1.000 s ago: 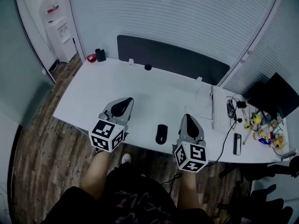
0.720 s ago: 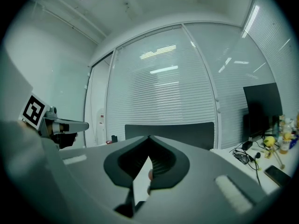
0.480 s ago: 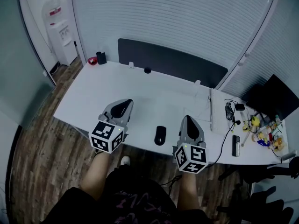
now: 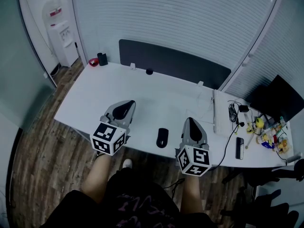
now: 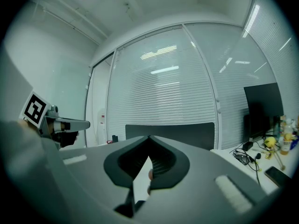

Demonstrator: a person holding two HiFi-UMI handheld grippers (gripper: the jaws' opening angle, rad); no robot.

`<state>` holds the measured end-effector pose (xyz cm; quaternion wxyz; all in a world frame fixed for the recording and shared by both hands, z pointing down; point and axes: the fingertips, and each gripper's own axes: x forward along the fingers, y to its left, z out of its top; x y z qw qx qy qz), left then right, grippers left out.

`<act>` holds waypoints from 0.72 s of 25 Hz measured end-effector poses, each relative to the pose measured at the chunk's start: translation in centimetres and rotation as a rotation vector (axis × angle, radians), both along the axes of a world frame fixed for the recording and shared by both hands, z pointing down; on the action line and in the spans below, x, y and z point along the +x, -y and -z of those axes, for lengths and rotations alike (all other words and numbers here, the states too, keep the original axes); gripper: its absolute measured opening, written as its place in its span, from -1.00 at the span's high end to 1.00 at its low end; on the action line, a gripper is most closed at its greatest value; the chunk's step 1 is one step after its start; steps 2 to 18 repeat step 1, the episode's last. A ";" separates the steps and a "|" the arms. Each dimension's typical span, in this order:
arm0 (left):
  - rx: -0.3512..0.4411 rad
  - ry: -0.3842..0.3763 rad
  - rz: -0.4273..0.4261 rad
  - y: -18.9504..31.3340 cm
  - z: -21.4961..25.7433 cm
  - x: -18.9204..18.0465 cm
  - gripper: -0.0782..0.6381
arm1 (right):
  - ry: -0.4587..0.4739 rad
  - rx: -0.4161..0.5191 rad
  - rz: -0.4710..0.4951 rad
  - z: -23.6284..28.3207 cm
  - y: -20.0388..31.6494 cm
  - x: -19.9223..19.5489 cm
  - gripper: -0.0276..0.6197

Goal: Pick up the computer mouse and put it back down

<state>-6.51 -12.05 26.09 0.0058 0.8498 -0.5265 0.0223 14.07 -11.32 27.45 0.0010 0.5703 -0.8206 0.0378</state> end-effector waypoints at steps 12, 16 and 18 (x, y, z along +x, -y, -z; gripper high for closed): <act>0.000 0.001 -0.001 0.0 0.0 0.0 0.78 | -0.001 -0.001 0.001 0.0 0.0 0.0 0.90; 0.000 0.001 -0.001 0.0 0.0 0.0 0.78 | -0.001 -0.001 0.001 0.0 0.0 0.0 0.90; 0.000 0.001 -0.001 0.0 0.0 0.0 0.78 | -0.001 -0.001 0.001 0.0 0.0 0.0 0.90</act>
